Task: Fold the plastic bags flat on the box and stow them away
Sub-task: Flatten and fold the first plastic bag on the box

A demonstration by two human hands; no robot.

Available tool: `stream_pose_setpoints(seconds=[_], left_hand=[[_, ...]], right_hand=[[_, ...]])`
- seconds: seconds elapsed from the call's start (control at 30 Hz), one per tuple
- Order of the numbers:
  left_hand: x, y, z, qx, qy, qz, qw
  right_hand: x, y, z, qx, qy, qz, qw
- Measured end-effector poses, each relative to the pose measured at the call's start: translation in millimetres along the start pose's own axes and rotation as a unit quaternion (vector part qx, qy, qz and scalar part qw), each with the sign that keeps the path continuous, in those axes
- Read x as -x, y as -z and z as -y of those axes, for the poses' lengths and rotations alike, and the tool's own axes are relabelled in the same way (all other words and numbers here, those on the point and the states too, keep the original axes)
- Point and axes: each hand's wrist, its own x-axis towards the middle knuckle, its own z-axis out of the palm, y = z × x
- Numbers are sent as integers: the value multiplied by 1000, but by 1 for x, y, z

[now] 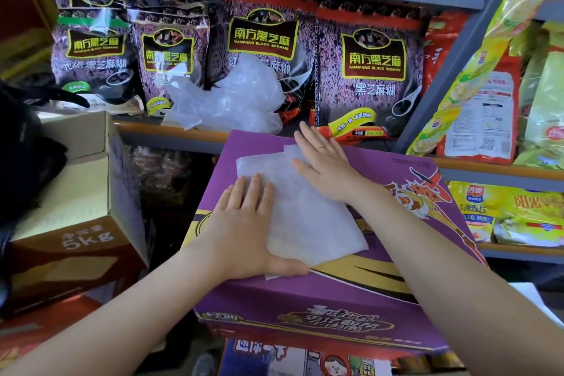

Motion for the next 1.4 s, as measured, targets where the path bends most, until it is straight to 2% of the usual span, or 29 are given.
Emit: stream_pose_setpoints(seconds=[0.07, 0.13, 0.2, 0.3, 0.33, 0.4, 0.5, 0.6, 0.7, 0.8, 0.87, 0.97, 1.07, 1.17, 1.2, 1.3, 1.4], left_hand=[[0, 0, -1, 6, 0, 0, 1000], [-1, 1, -1, 7, -2, -2, 1000], [-1, 1, -1, 5, -6, -10, 1000], [1, 2, -2, -2, -10, -7, 1000], [1, 2, -2, -3, -9, -6, 1000], [1, 1, -1, -2, -9, -13, 1000], [6, 3, -2, 7, -58, -78, 995], [15, -1, -5, 10, -143, -138, 980], [24, -4, -4, 65, -151, -106, 981], [25, -8, -4, 96, -139, -116, 979], [24, -8, -2, 129, -128, -105, 978], [23, -4, 3, 205, -122, -88, 967], [25, -4, 6, 320, -100, -111, 936], [29, -6, 4, 362, -98, -166, 912], [30, -6, 3, 367, -99, -173, 909], [33, -3, -7, 367, -90, -180, 908], [28, -5, -8, 365, -53, -188, 910]], right_hand=[[31, 1, 1, 15, 77, -14, 997], [65, -5, 1, 37, 118, 29, 992], [86, -13, -10, 65, 104, 59, 991], [99, -6, -26, 58, 44, 35, 997], [104, -3, -26, 52, 44, 12, 998], [114, 1, -19, 35, 100, -33, 994], [126, 4, -8, 27, 149, 4, 988], [132, 8, -6, 29, 138, 10, 990], [132, 15, -6, 47, 135, 21, 990], [126, 13, -5, 64, 122, 29, 990], [122, 8, -6, 10, 101, -11, 995], [120, 2, -10, -143, 66, -76, 985], [124, 5, -8, -268, 34, -72, 960], [131, 8, -8, -369, 32, -52, 928], [133, 8, -9, -381, 29, -42, 923], [134, 2, -12, -336, 4, -17, 942], [130, 3, -10, -318, -14, -15, 948]])
